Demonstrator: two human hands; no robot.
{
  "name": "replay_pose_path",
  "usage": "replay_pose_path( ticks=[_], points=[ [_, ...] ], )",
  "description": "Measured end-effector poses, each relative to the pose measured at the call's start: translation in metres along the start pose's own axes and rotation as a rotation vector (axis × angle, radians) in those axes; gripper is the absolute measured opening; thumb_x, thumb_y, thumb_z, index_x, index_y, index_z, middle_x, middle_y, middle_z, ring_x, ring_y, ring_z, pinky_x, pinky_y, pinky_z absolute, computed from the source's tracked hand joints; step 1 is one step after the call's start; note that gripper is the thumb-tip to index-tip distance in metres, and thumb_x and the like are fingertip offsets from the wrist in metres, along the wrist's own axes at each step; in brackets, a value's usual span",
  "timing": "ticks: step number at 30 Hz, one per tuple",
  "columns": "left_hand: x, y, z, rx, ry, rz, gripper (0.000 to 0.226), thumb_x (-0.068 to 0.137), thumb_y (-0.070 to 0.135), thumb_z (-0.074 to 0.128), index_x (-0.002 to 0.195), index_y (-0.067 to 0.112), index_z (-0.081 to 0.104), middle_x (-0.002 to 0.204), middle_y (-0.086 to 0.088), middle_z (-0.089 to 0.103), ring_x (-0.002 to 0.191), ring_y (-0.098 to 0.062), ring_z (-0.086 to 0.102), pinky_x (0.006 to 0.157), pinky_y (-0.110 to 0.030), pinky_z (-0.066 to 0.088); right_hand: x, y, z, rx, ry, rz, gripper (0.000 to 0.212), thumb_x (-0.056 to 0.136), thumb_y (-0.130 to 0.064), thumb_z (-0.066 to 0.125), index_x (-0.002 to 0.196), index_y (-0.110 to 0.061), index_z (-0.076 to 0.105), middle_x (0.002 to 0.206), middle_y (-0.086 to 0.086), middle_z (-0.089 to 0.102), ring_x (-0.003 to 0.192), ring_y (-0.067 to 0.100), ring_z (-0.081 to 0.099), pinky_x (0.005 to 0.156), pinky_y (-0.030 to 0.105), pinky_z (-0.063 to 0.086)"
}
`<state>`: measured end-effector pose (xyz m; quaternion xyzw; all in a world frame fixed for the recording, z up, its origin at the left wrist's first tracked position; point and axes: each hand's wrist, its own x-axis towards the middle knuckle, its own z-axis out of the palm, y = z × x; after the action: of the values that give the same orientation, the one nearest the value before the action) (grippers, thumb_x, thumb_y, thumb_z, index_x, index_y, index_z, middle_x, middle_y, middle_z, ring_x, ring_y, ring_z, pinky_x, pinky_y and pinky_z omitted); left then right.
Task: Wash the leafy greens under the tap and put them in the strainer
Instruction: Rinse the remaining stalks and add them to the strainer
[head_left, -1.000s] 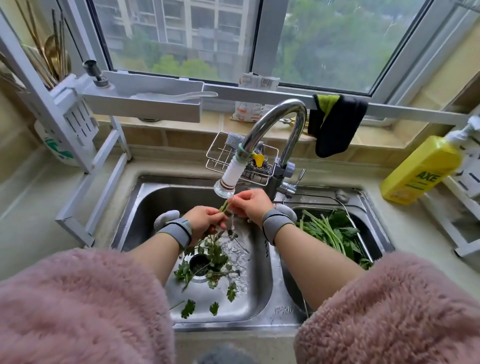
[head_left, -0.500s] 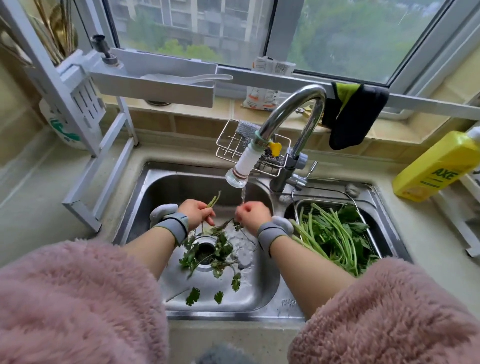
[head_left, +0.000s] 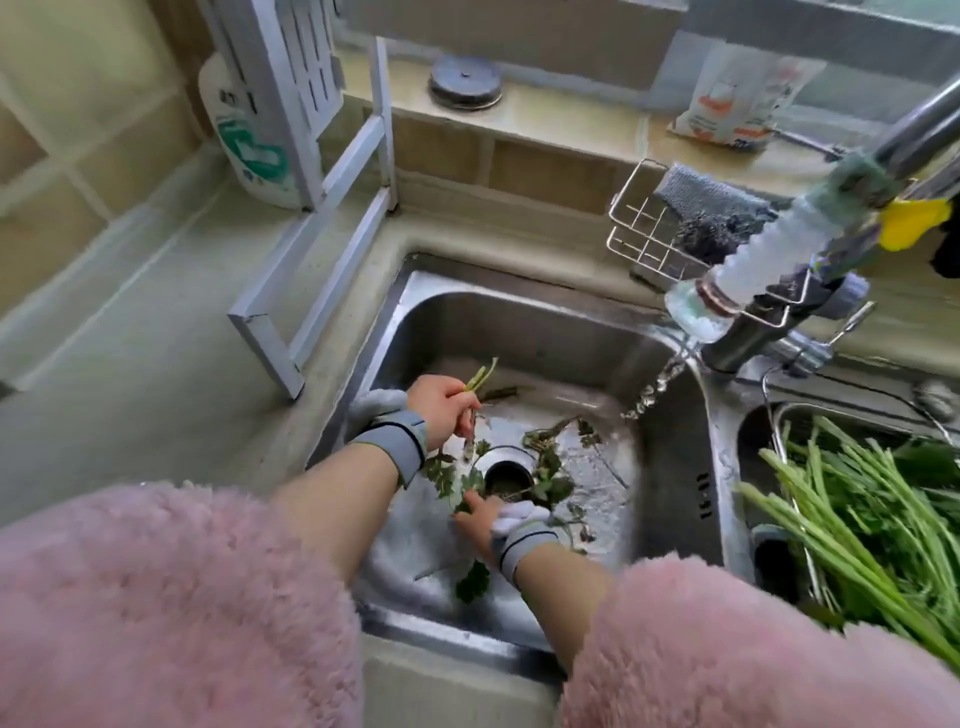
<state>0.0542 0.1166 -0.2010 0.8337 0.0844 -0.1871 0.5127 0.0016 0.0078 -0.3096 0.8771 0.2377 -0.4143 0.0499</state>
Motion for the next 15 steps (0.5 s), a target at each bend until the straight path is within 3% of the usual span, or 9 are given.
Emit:
replay_pose_path(
  ticks=[4,7,9,12,15],
  points=[
    [0.004,-0.011,-0.01,-0.063,0.068,-0.016,0.03,0.092,0.003,0.048,0.065,0.009,0.06,0.052,-0.005,0.053,0.051,-0.014,0.051,0.062,-0.024,0.046,0.005,0.002,0.002,0.012,0.093,0.013,0.046,0.098,-0.023,0.039,0.142,-0.012,0.034,0.147,0.015,0.032,0.135,0.032,0.033,0.108,0.039,0.028],
    [-0.002,-0.007,-0.016,-0.084,0.078,-0.022,0.026,0.093,0.0,0.045,0.072,0.004,0.06,0.057,-0.009,0.051,0.044,-0.008,0.05,0.052,-0.015,0.045,-0.006,0.001,-0.006,0.156,0.01,0.066,0.039,0.095,-0.014,0.044,0.133,-0.009,0.041,0.138,0.015,0.038,0.127,0.034,0.041,0.102,0.044,0.038],
    [-0.008,-0.005,-0.019,-0.077,0.064,-0.041,0.023,0.095,0.002,0.042,0.08,0.002,0.06,0.059,-0.009,0.05,0.048,-0.01,0.049,0.044,-0.008,0.042,-0.02,0.002,-0.019,0.316,0.116,0.058,0.025,0.09,-0.001,0.042,0.115,-0.008,0.046,0.122,0.017,0.048,0.112,0.032,0.051,0.086,0.036,0.042],
    [-0.021,0.005,-0.019,-0.051,0.053,-0.054,0.027,0.095,0.004,0.042,0.074,0.007,0.058,0.059,-0.008,0.048,0.053,-0.016,0.045,0.046,-0.014,0.042,-0.059,0.013,-0.042,0.773,0.473,0.169,0.007,0.094,-0.007,0.044,0.094,-0.013,0.048,0.101,0.014,0.06,0.085,0.022,0.052,0.073,0.029,0.04],
    [-0.031,0.028,-0.008,0.02,-0.001,-0.036,0.029,0.094,0.008,0.044,0.07,0.013,0.058,0.061,-0.004,0.054,0.052,-0.015,0.043,0.052,-0.022,0.038,-0.103,0.037,-0.065,1.463,0.67,0.187,0.018,0.096,-0.009,0.047,0.08,-0.015,0.05,0.083,0.011,0.061,0.064,0.014,0.061,0.062,0.023,0.052]
  ],
)
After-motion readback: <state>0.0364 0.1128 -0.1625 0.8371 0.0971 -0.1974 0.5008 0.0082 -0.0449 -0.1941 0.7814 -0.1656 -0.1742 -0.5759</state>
